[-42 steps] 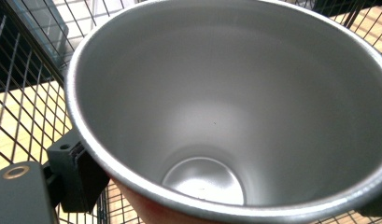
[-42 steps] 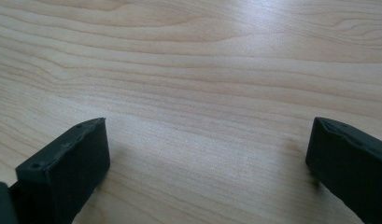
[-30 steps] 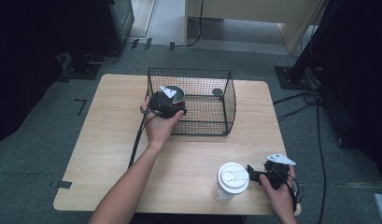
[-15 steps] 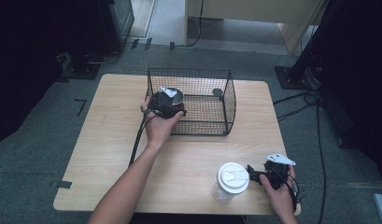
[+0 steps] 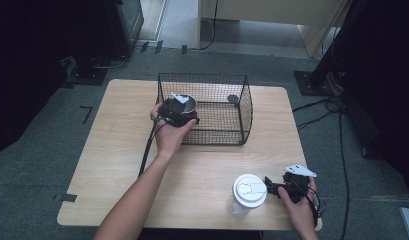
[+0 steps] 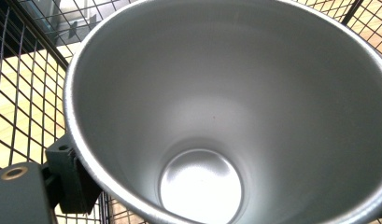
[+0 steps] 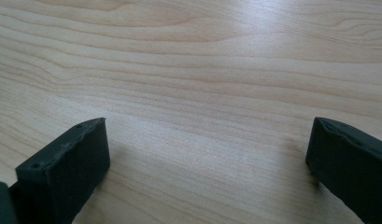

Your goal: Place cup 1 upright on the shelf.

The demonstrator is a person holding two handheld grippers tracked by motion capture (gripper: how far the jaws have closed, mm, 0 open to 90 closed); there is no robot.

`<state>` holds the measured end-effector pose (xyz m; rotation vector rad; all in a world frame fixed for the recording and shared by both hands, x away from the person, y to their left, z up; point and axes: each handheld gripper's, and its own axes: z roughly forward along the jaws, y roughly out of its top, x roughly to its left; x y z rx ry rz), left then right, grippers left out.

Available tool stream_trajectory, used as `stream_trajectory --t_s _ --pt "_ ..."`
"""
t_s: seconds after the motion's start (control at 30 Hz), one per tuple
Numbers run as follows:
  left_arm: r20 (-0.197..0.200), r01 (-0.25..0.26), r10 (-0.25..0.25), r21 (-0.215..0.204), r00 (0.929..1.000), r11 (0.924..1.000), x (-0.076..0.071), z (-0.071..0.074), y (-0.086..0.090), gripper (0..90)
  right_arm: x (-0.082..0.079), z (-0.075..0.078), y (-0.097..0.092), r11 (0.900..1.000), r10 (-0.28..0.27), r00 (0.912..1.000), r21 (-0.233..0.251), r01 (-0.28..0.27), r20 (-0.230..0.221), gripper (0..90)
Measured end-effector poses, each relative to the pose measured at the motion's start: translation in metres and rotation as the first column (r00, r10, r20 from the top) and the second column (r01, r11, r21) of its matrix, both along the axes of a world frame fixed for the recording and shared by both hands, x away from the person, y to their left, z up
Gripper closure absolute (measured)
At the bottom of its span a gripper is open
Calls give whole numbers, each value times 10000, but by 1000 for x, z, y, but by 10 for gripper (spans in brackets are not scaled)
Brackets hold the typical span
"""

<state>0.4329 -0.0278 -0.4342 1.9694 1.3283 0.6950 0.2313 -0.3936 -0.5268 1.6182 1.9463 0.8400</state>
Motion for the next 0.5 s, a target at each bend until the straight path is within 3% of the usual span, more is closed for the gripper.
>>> stream_trajectory --t_s 0.33,0.5 --pt "-64 85 -85 3 9999 10000 -1 1 0 70 0 0 0 10000 3 10000 -3 -3 1 0" --pt "15 146 -146 -212 9999 9997 0 1 0 55 0 0 0 10000 -2 10000 1 2 1 0"
